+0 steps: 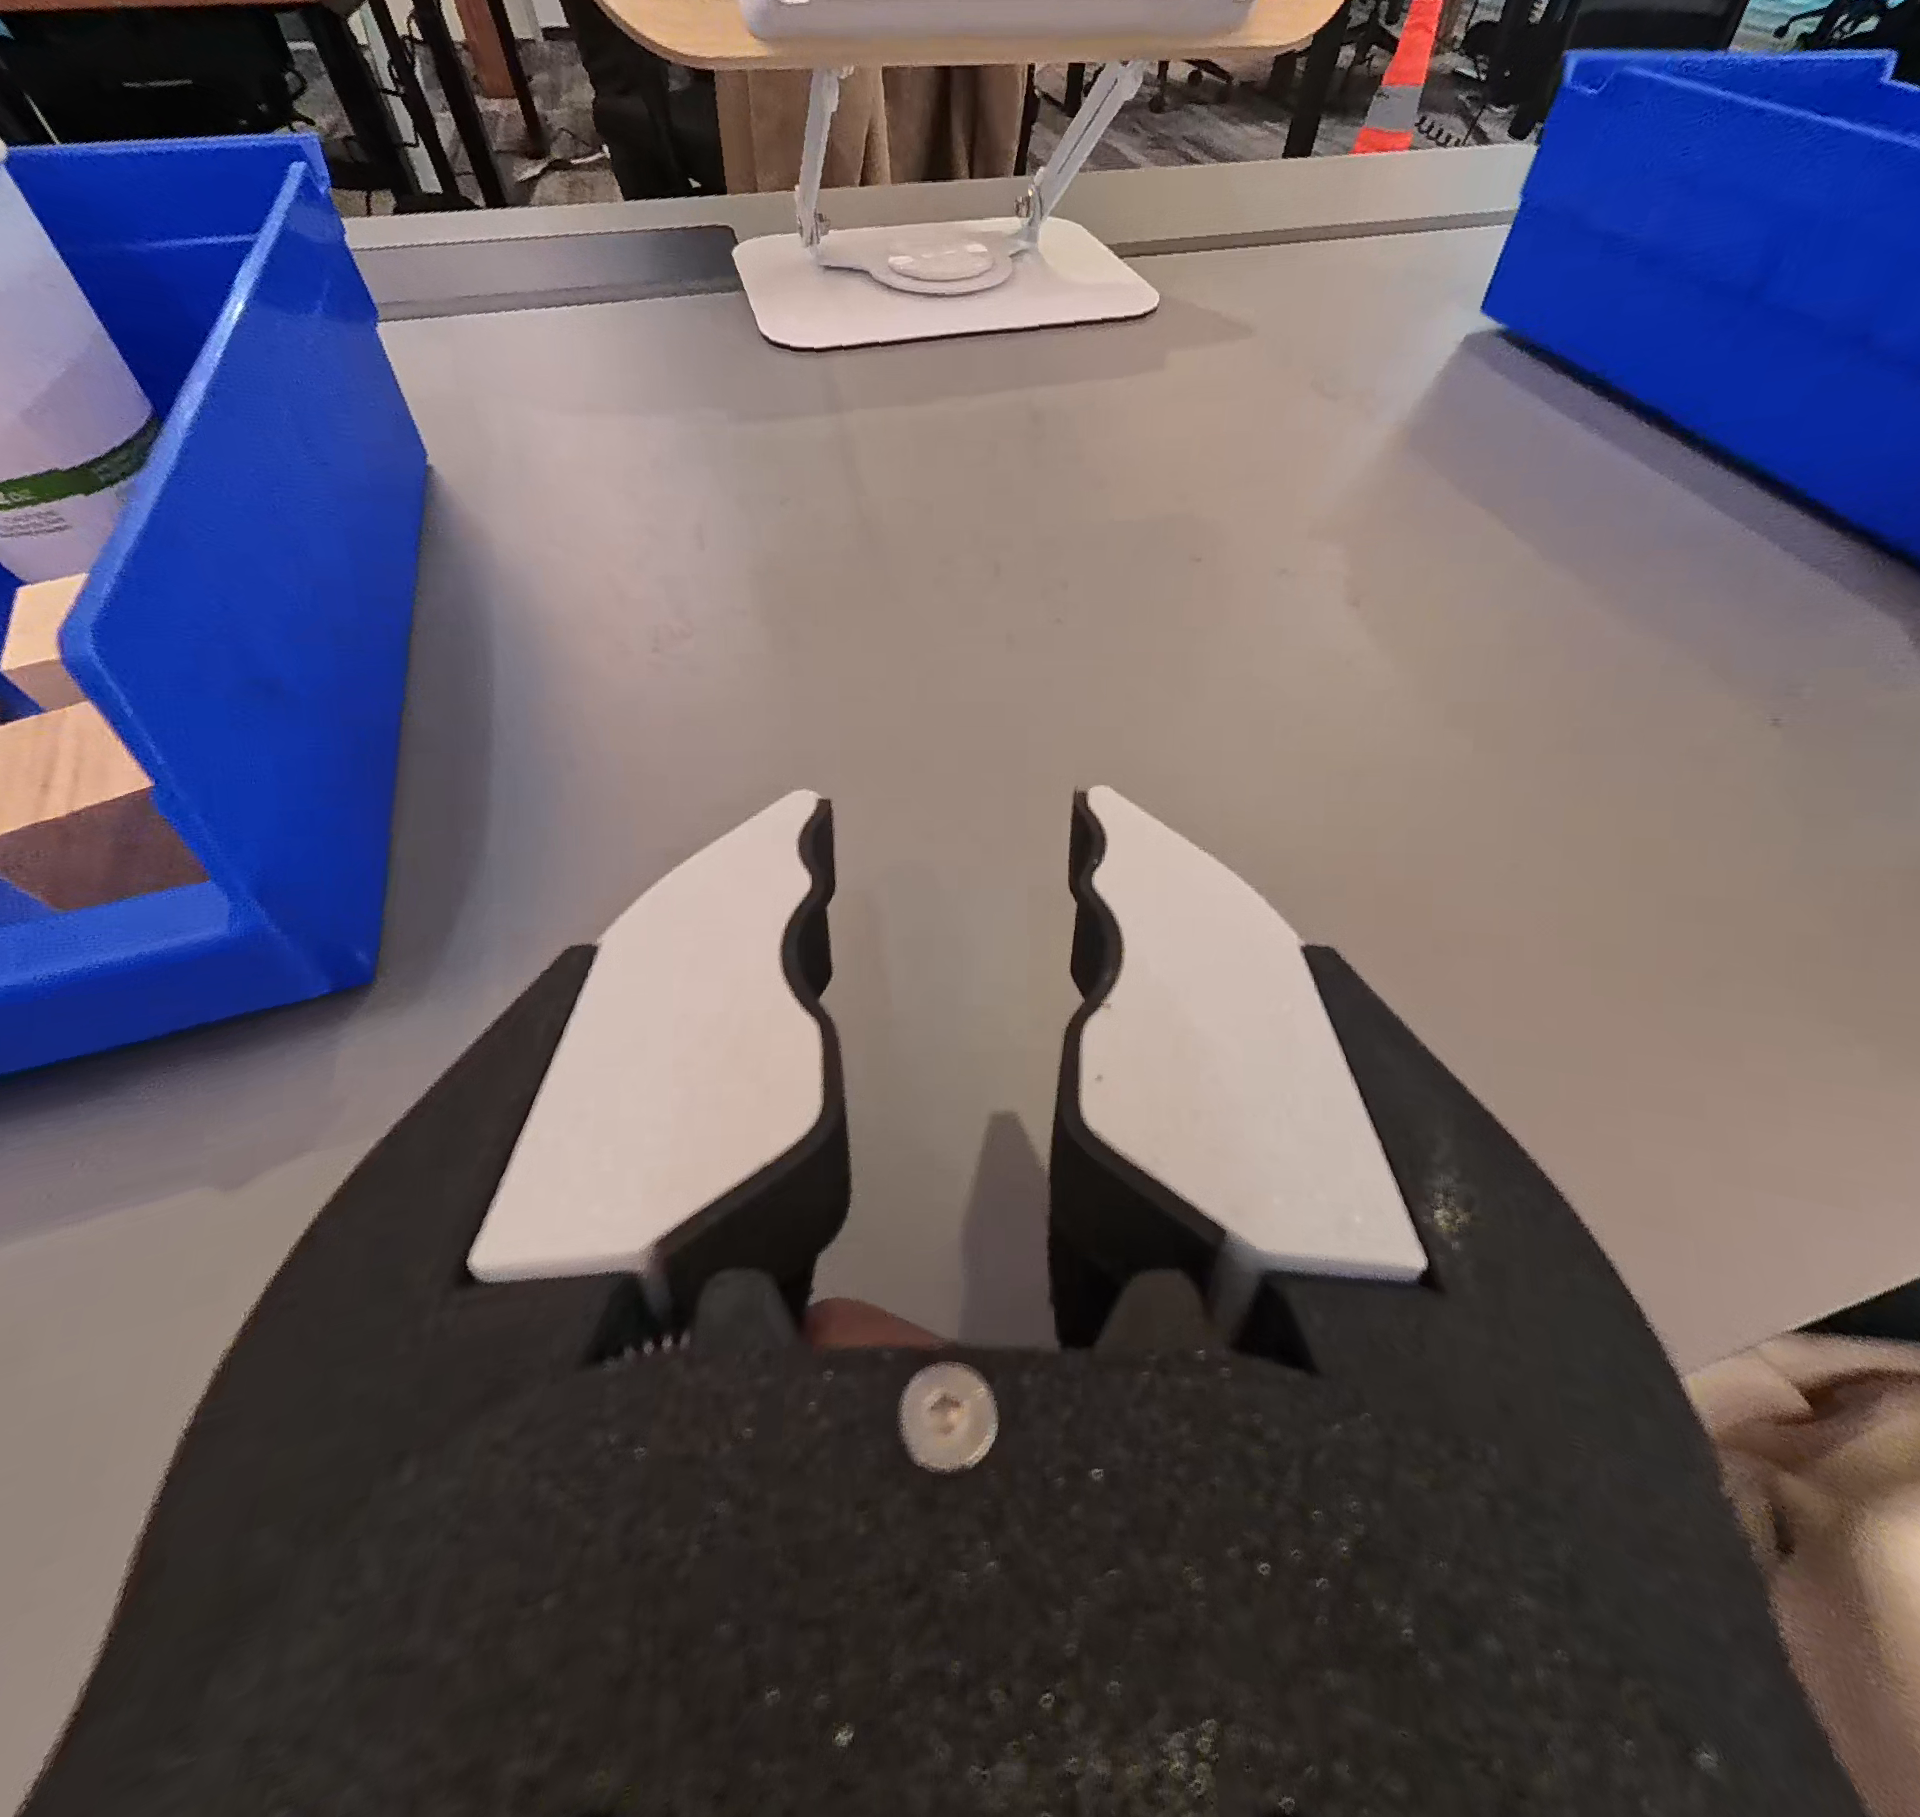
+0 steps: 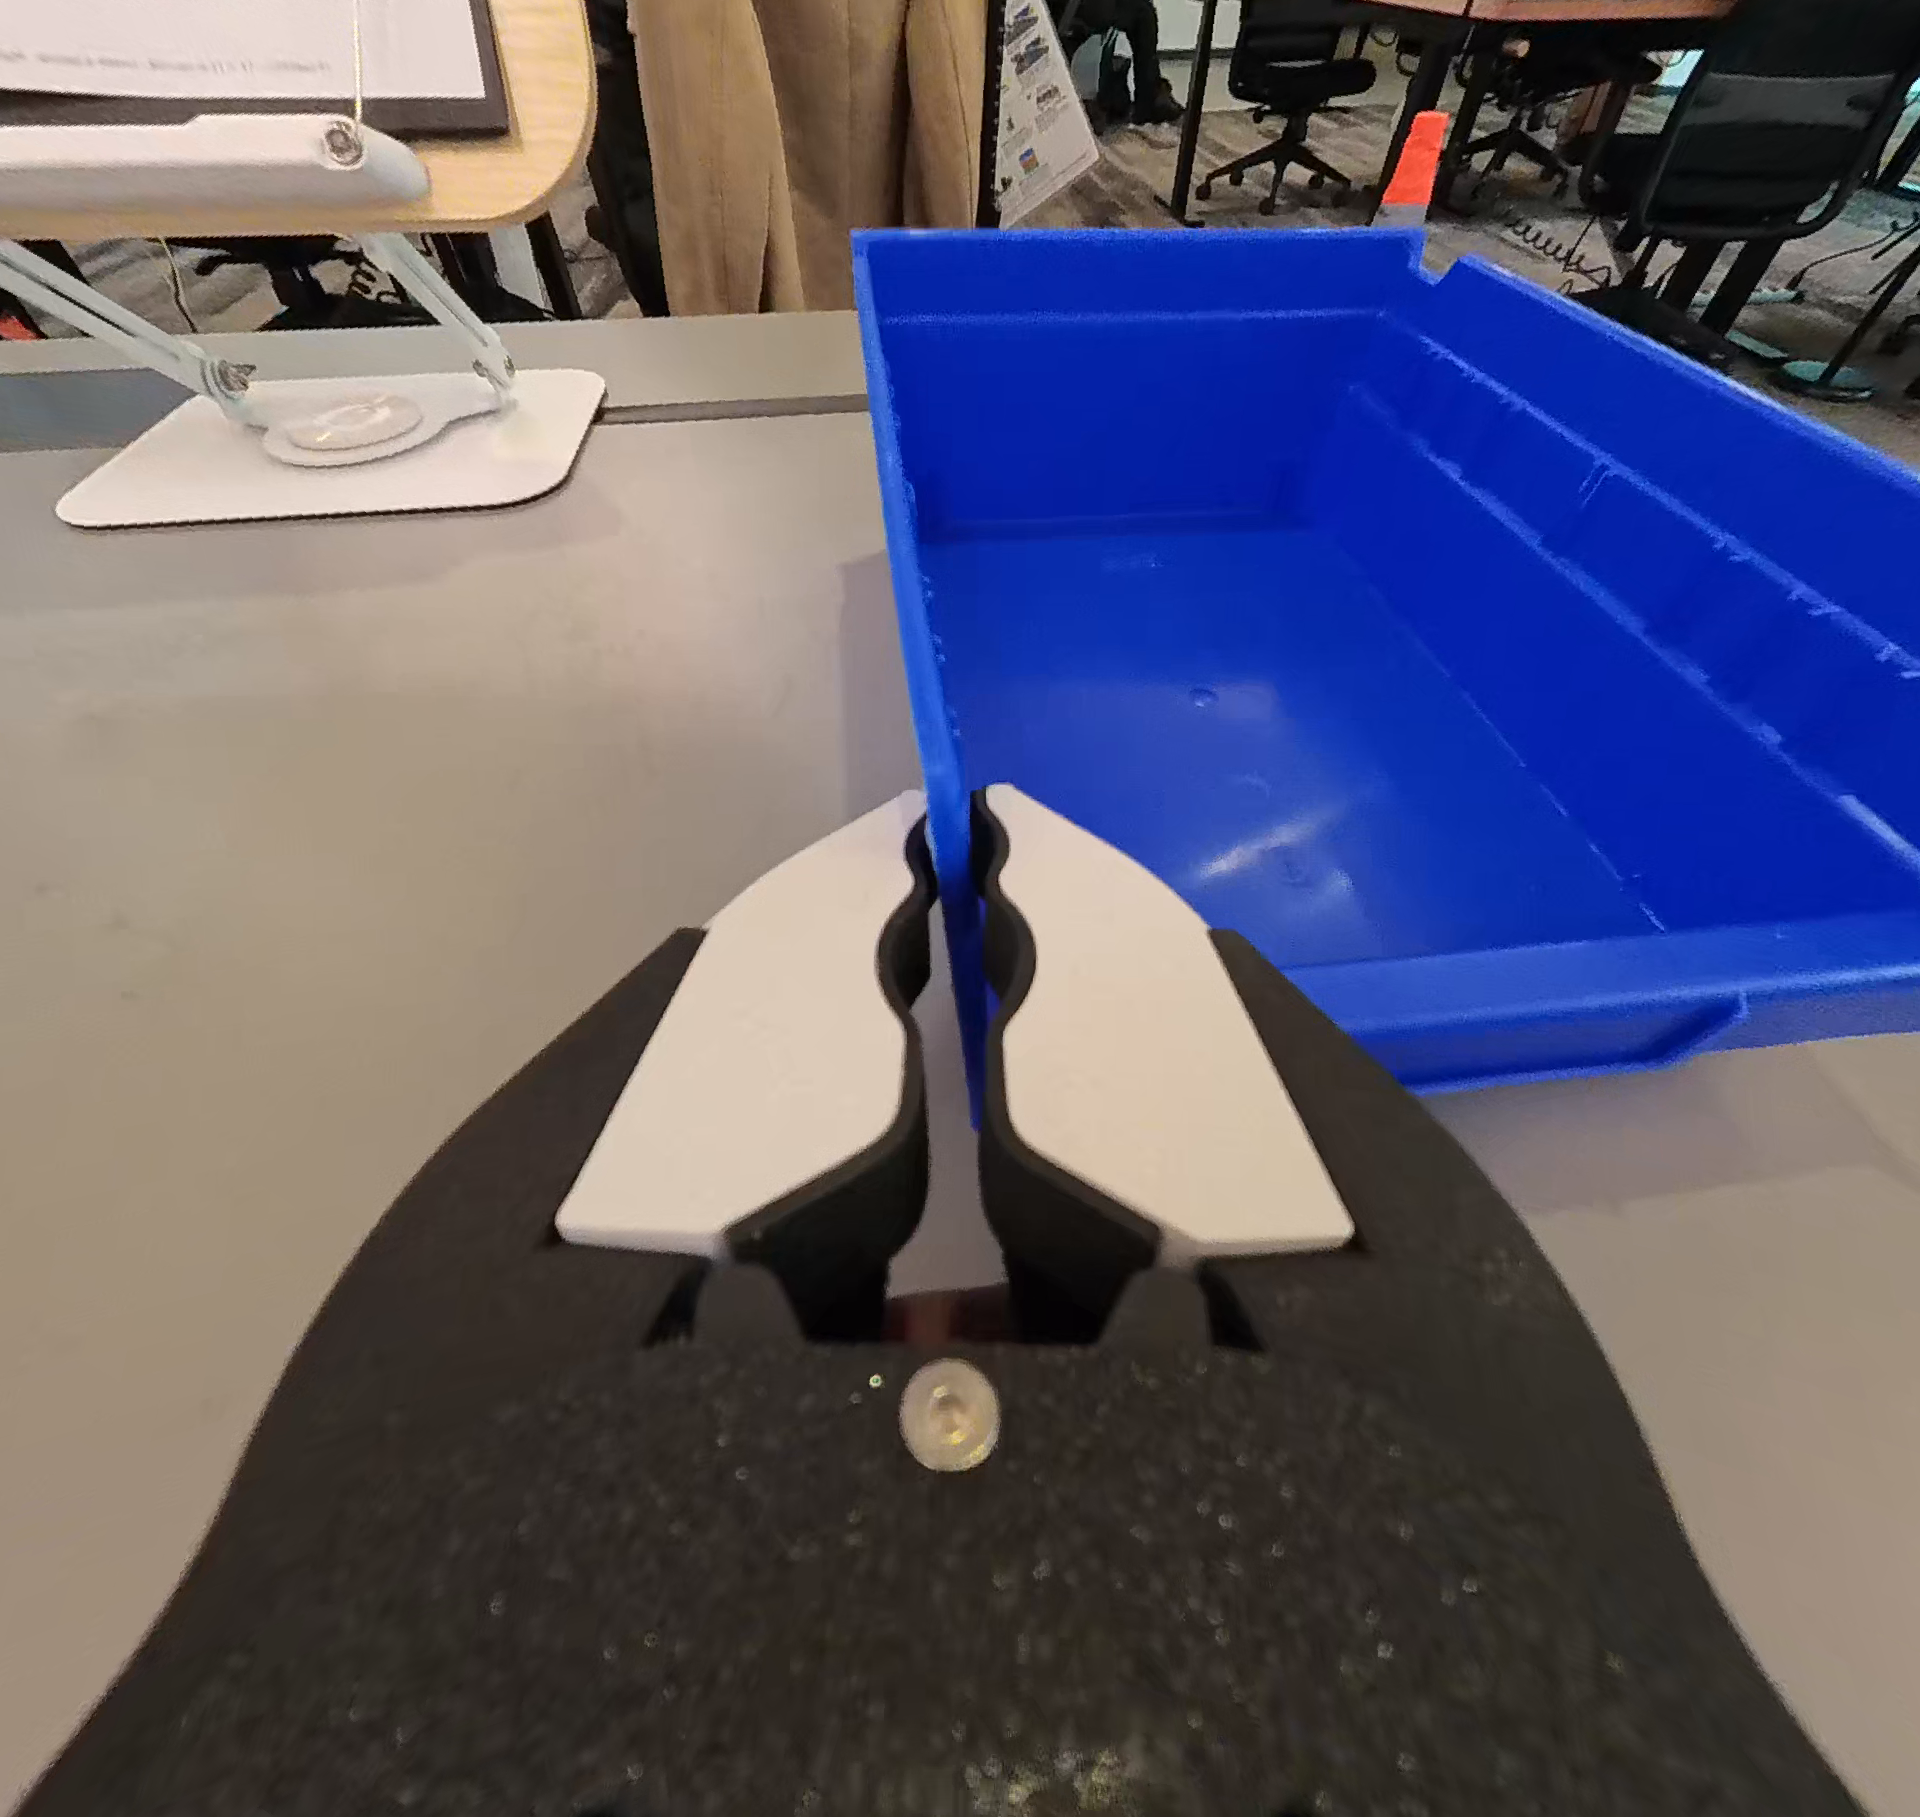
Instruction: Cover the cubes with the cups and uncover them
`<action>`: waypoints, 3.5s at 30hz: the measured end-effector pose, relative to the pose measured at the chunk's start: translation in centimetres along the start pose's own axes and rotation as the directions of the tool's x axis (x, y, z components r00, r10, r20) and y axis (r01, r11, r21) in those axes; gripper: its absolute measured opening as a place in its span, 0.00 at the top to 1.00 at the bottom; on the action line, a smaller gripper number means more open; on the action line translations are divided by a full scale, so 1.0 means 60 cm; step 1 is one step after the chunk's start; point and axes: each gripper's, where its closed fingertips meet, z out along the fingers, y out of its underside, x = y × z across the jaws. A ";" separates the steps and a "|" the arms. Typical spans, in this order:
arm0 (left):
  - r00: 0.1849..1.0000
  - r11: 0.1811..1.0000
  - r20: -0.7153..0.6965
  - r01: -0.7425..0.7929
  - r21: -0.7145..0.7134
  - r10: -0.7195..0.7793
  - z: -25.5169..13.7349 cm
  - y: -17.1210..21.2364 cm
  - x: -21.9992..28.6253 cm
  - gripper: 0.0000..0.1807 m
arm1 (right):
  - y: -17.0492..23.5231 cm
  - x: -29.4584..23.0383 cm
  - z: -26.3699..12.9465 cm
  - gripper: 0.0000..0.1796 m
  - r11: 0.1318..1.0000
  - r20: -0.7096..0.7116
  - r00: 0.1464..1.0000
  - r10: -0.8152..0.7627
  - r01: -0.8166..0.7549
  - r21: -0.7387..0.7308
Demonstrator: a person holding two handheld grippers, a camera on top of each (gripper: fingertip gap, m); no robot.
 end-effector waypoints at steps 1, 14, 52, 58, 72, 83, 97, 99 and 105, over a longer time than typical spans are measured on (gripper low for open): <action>1.000 1.000 0.008 -0.005 0.006 0.005 -0.001 -0.001 -0.003 0.76 | 0.000 0.000 -0.003 0.98 1.000 0.007 1.000 0.000 0.000 0.001; 0.998 0.998 0.043 0.046 0.038 -0.048 -0.003 -0.007 -0.039 0.74 | -0.001 -0.198 -0.129 0.78 0.990 0.544 0.828 -0.137 0.127 0.056; 0.999 0.999 0.004 0.039 -0.015 -0.039 -0.006 0.003 -0.028 0.72 | -0.011 -0.176 -0.122 0.71 0.998 0.573 0.818 -0.057 0.034 0.051; 0.999 0.999 -0.010 0.036 -0.023 -0.036 -0.019 0.003 -0.026 0.72 | 0.003 -0.189 -0.113 0.74 0.996 0.587 0.806 -0.082 0.081 0.029; 0.934 0.836 0.329 0.289 -0.466 -0.139 -0.008 -0.046 -0.399 0.70 | 0.005 -0.202 -0.132 0.77 0.994 0.613 0.784 -0.102 0.105 0.031; 0.908 0.641 0.397 0.383 -0.665 -0.130 0.058 0.067 -0.477 0.74 | 0.013 -0.199 -0.129 0.79 0.992 0.612 0.783 -0.111 0.129 0.014; 0.991 0.844 -0.099 -0.125 -0.521 0.085 0.061 -0.144 -0.153 0.75 | 0.014 -0.194 -0.127 0.80 0.989 0.594 0.794 -0.130 0.148 0.018; 0.995 0.818 -0.070 -0.098 -0.567 0.070 0.102 -0.116 -0.116 0.75 | 0.014 -0.194 -0.129 0.80 0.989 0.595 0.793 -0.126 0.144 0.018; 0.996 0.691 0.066 0.005 -0.723 0.062 0.193 -0.017 -0.115 0.75 | 0.014 -0.192 -0.134 0.80 0.989 0.600 0.790 -0.129 0.144 0.022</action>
